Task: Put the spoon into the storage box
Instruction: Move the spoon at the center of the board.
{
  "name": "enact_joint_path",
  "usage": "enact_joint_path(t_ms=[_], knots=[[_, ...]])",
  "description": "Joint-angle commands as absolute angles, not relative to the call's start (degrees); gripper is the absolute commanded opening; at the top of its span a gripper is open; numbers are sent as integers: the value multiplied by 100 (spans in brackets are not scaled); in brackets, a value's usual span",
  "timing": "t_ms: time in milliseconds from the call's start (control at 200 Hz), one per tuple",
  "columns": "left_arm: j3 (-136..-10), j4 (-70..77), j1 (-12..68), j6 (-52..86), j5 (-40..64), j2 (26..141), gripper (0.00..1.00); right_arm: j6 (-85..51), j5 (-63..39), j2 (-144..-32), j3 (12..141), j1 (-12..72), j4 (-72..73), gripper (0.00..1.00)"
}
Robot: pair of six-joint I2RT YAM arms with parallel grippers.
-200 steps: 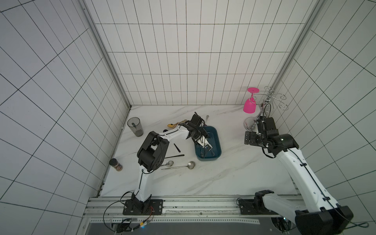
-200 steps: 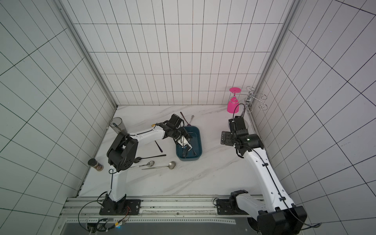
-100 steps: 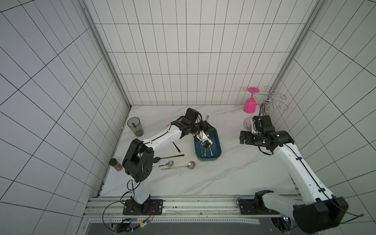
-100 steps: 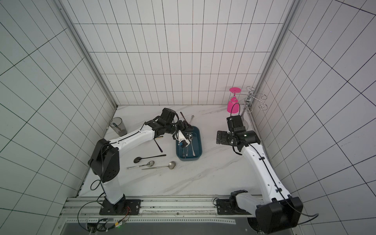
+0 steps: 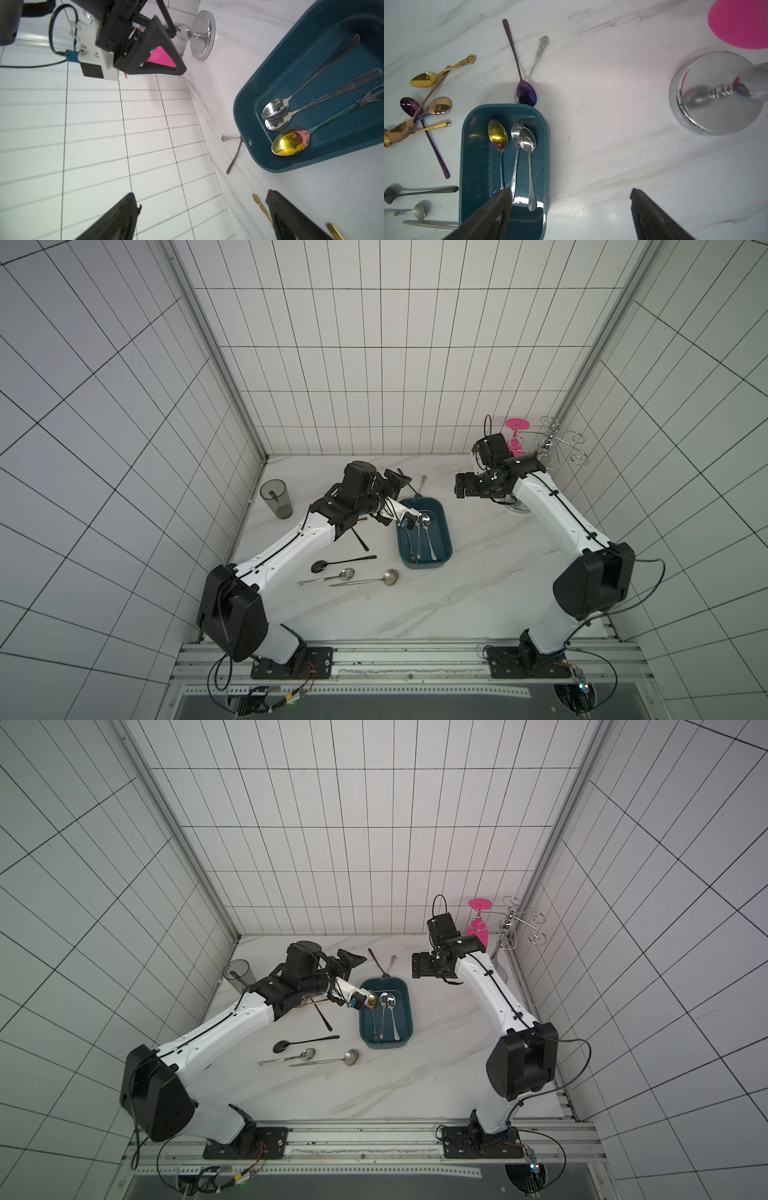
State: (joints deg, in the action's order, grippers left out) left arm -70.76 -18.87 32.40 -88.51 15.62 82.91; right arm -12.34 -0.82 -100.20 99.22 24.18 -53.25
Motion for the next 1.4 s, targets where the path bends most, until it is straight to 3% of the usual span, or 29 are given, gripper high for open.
enact_joint_path(t_ms=[0, 360, 525, 695, 1069, 1134, 1199, 1289, 1394], knots=[[-7117, -2055, 3229, -6992, 850, 7881, 98, -1099, -118, -10585, 10762, 2548, -5696, 91], [-7163, -2604, 2592, -3022, -517, 7092, 98, -1020, -6, -12963, 13670, 2941, -6432, 87], [-7327, -3188, 1806, -907, -260, 6971, 98, -1098, -2, -13877, 14624, 2994, -6417, 83], [-7187, -3419, 1243, 165, -98, 6825, 98, -1210, 25, -14349, 14730, 3099, -5754, 77], [-6672, -3139, 454, 573, 518, 6749, 99, -1476, 411, -15451, 15361, 3368, -4800, 69], [-6643, -3138, 414, 581, 520, 6759, 99, -1528, 434, -15549, 15440, 3387, -4759, 59], [-6644, -3132, 389, 580, 507, 6775, 99, -1546, 505, -15563, 15450, 3400, -4707, 56], [-6658, -3130, 357, 572, 469, 6789, 99, -1560, 436, -15552, 15444, 3401, -4735, 58], [-6645, -3120, 354, 561, 405, 6794, 99, -1580, 356, -15487, 15447, 3365, -4836, 68]])
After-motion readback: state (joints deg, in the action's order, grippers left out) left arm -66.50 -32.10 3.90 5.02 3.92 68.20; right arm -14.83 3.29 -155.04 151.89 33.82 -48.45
